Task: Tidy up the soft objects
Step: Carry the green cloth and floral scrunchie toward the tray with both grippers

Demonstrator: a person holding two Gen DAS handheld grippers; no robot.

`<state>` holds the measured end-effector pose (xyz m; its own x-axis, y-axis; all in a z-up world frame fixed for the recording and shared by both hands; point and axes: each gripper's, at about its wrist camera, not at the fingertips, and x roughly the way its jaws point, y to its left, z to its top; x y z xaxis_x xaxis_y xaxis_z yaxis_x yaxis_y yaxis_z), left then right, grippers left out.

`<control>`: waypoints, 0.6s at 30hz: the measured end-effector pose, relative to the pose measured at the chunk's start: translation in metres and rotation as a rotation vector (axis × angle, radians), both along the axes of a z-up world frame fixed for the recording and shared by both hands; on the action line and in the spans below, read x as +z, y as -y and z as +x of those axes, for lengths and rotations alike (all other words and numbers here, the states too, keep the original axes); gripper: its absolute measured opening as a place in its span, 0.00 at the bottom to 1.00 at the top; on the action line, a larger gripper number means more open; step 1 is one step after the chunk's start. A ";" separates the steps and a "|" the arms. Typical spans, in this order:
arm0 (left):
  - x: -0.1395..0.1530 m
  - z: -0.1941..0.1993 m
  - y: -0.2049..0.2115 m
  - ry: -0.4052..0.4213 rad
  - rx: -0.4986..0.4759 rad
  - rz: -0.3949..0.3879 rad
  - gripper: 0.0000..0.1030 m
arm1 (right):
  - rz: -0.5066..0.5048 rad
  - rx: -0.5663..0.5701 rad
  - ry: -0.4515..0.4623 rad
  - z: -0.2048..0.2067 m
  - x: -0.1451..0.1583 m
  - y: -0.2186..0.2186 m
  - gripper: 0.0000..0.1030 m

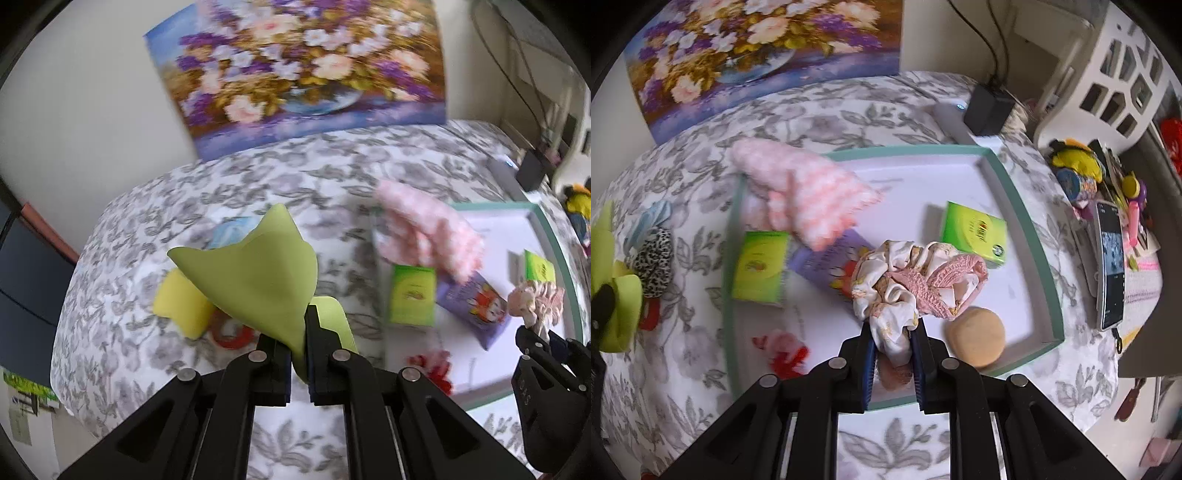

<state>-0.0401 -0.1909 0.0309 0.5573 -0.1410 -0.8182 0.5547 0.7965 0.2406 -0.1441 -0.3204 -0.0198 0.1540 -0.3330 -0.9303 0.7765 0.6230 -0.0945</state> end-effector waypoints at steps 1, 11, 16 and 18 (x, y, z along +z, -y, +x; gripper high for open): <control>-0.003 -0.005 0.006 -0.002 -0.013 0.005 0.06 | -0.002 -0.005 -0.004 -0.003 -0.001 0.002 0.18; -0.033 -0.042 0.050 -0.042 -0.093 0.048 0.06 | 0.036 -0.068 -0.003 -0.031 -0.017 0.033 0.18; -0.049 -0.052 0.067 -0.065 -0.112 0.074 0.06 | 0.052 -0.074 -0.012 -0.035 -0.026 0.041 0.18; -0.055 -0.054 0.072 -0.074 -0.116 0.083 0.07 | 0.061 -0.076 -0.012 -0.036 -0.030 0.044 0.18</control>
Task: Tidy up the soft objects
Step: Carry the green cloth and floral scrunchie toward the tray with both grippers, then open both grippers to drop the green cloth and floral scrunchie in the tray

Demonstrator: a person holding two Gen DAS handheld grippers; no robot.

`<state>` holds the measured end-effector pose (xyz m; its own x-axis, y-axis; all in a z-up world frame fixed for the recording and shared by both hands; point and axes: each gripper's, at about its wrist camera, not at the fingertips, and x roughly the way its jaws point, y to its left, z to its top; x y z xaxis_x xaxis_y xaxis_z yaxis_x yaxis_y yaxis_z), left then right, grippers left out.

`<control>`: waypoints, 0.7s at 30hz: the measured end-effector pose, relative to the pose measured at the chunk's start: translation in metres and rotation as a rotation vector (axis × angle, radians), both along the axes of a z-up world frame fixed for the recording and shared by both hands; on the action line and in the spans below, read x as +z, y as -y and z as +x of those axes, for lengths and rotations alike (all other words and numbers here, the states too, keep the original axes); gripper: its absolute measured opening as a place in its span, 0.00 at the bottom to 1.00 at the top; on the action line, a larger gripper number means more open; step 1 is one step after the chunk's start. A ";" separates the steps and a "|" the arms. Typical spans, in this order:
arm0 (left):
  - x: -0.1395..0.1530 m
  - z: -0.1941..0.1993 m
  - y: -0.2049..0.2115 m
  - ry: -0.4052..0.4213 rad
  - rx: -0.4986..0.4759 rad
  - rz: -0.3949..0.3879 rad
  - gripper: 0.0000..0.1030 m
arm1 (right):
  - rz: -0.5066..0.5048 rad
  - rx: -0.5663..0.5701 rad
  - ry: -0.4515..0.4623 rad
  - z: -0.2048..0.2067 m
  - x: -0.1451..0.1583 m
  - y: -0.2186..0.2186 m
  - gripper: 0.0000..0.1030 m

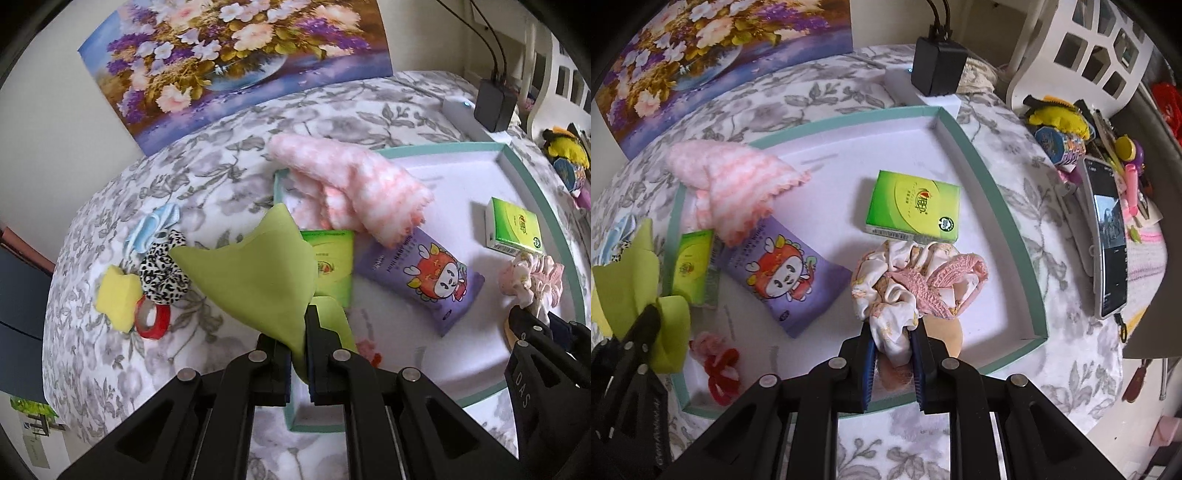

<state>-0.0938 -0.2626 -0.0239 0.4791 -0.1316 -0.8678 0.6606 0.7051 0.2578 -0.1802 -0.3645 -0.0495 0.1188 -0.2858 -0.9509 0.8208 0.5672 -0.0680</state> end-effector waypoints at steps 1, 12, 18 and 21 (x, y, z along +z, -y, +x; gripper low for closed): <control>-0.002 -0.001 0.002 -0.001 0.000 0.005 0.07 | 0.003 -0.002 -0.001 0.000 -0.001 0.001 0.18; -0.013 -0.004 0.016 -0.020 -0.021 0.004 0.08 | 0.021 -0.023 0.017 -0.007 -0.005 0.010 0.18; -0.005 -0.003 0.015 -0.051 -0.032 -0.024 0.30 | 0.014 -0.038 0.025 -0.011 0.000 0.010 0.21; -0.003 0.002 0.012 -0.099 -0.027 -0.045 0.40 | 0.015 -0.050 0.040 -0.013 0.003 0.010 0.25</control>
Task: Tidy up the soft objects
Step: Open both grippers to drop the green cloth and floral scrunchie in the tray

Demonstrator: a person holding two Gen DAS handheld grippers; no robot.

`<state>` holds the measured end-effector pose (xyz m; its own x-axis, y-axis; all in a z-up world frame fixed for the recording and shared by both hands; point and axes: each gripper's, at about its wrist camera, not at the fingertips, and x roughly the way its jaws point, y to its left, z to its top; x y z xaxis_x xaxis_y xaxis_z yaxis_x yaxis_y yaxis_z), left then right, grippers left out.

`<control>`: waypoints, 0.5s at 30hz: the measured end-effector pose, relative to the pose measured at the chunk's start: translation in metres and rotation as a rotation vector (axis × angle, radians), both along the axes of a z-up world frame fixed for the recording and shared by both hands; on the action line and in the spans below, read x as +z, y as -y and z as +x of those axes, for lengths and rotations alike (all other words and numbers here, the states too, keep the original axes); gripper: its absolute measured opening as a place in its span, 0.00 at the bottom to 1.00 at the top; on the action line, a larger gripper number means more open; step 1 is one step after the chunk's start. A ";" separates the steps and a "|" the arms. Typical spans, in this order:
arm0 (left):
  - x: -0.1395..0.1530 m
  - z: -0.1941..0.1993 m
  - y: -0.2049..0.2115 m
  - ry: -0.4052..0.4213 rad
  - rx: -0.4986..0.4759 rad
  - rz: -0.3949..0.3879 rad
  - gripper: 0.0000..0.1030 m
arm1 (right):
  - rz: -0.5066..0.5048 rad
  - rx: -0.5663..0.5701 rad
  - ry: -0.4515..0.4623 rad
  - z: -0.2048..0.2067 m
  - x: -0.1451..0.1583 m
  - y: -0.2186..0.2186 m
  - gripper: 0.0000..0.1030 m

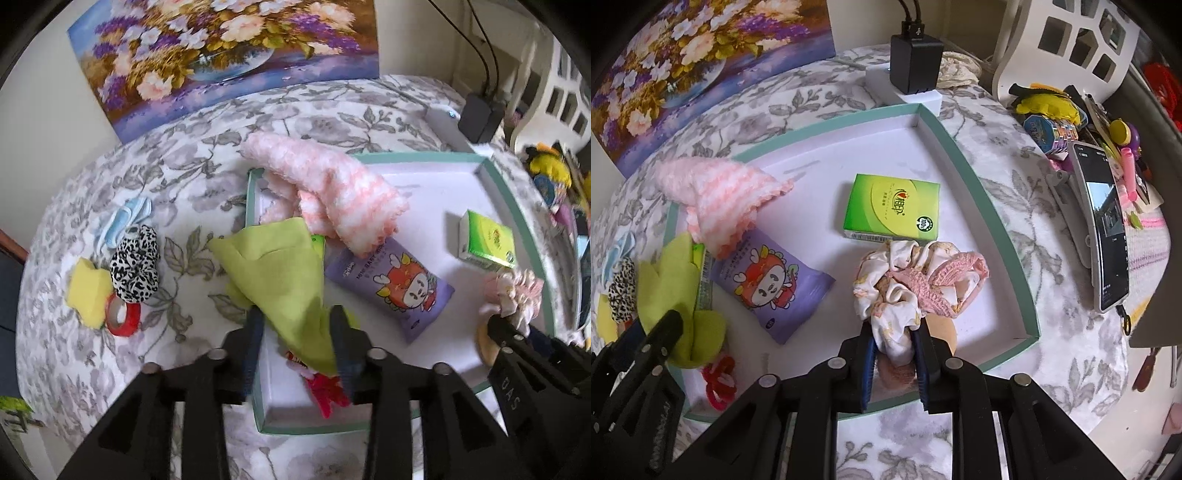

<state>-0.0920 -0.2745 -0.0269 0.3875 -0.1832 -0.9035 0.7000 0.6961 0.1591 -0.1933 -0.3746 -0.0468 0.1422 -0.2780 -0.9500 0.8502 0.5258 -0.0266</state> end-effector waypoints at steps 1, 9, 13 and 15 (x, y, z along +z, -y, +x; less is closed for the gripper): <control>0.002 0.002 -0.002 -0.017 0.007 -0.013 0.40 | 0.000 -0.004 0.004 -0.001 0.001 0.000 0.28; 0.016 0.020 -0.017 -0.053 0.074 -0.063 0.54 | -0.012 -0.010 0.000 0.000 0.002 -0.003 0.70; 0.018 0.035 -0.029 -0.073 0.127 -0.075 0.70 | -0.016 0.001 -0.012 0.003 0.000 -0.003 0.87; 0.019 0.040 -0.033 -0.073 0.144 -0.076 0.74 | -0.025 0.007 -0.024 0.004 -0.001 -0.005 1.00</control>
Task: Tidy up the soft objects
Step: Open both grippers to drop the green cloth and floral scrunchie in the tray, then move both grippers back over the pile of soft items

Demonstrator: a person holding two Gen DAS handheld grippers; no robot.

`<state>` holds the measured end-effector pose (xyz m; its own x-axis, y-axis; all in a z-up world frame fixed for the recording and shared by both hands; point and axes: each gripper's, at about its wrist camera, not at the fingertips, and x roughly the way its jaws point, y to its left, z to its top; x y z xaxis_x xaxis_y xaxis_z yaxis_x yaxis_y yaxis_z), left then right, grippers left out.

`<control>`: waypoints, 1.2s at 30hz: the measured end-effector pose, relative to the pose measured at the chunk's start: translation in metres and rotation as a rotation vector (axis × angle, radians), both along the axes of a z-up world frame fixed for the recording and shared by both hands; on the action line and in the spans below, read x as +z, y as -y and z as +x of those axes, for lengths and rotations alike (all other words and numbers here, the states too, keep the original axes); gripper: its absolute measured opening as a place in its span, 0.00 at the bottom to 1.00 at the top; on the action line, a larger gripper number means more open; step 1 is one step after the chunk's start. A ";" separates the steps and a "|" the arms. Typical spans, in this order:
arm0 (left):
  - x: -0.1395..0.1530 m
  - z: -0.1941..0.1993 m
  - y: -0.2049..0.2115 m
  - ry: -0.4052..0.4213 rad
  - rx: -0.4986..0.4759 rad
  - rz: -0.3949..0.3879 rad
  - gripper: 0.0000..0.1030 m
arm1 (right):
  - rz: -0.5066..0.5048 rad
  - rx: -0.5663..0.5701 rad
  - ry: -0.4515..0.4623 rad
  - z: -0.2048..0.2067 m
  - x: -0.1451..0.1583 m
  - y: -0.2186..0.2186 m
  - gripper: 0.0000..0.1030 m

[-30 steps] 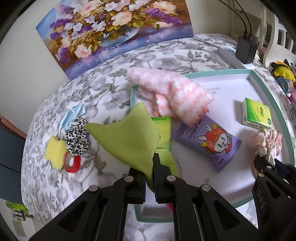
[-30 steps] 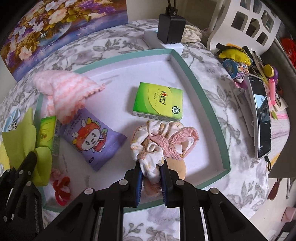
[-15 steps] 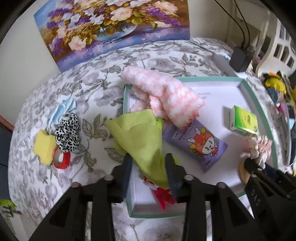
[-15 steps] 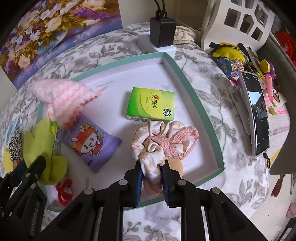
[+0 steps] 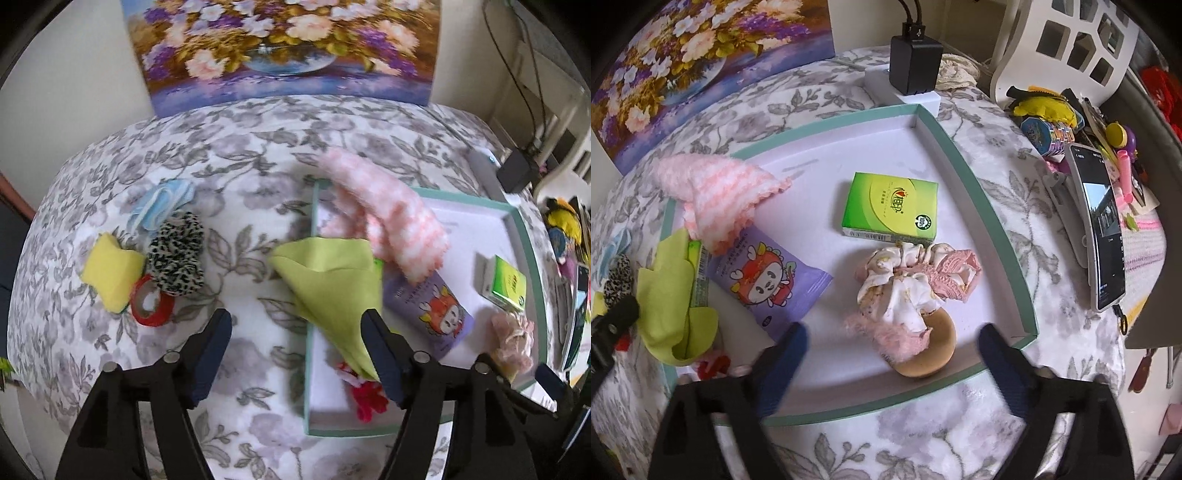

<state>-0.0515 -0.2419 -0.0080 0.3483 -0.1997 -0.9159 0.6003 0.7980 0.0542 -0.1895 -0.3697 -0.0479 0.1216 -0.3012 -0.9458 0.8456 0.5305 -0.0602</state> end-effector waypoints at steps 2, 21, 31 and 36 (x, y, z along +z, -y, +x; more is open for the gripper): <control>0.001 0.005 -0.005 0.003 0.017 -0.006 0.79 | -0.003 0.002 -0.007 0.001 -0.001 0.000 1.00; -0.003 0.055 -0.050 0.027 0.161 0.086 0.80 | -0.005 0.019 0.024 0.016 0.017 -0.022 1.00; 0.018 0.087 -0.088 0.135 0.219 0.135 0.80 | 0.021 0.078 0.167 0.055 0.049 -0.057 1.00; 0.026 0.102 -0.109 0.178 0.258 0.153 0.80 | 0.061 0.117 0.234 0.074 0.058 -0.075 1.00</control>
